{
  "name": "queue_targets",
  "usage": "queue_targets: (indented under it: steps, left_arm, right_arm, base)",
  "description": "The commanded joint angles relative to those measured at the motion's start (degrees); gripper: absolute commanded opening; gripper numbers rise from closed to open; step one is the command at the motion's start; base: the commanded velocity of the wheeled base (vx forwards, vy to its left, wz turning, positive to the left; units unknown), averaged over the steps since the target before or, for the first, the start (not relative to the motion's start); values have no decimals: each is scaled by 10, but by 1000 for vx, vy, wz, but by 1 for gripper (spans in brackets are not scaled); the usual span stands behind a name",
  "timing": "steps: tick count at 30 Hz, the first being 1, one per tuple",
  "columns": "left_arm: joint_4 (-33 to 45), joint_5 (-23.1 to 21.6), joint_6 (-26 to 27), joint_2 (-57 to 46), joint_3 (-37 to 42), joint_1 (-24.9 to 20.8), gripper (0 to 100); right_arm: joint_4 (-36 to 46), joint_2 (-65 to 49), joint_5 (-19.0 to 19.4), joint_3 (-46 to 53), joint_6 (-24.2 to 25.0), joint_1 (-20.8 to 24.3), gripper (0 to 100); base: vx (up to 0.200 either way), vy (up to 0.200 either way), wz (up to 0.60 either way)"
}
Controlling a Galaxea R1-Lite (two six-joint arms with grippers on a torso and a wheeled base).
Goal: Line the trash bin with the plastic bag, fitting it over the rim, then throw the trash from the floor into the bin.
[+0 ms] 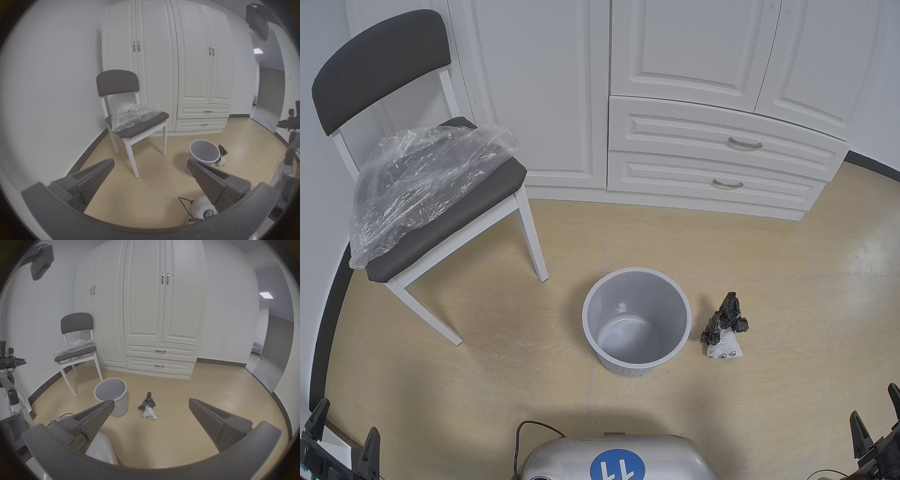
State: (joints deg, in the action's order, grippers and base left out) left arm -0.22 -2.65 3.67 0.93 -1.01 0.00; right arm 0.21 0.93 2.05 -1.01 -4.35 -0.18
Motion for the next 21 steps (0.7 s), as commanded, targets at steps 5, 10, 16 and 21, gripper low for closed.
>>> queue_targets:
  steps: [5, 10, 16, 21]
  left_arm:
    - [0, -1, -1, -9, 10, 0, 100]
    - [0, 0, -4, -9, 10, 0, 100]
    - [3, 33, -52, -9, 9, 0, 100]
    - [1, 36, -56, -9, 10, 0, 100]
  right_arm:
    - [0, -9, 0, 9, 0, 0, 100]
    - [-2, -9, 0, 9, 4, -1, 100]
    - [-3, -9, -13, 9, 34, 0, 100]
    - [-3, -9, -20, 10, 41, 0, 100]
  base:
    - [0, 0, 0]
    - [0, 0, 0]
    - [0, 0, 0]
    - [0, 0, 0]
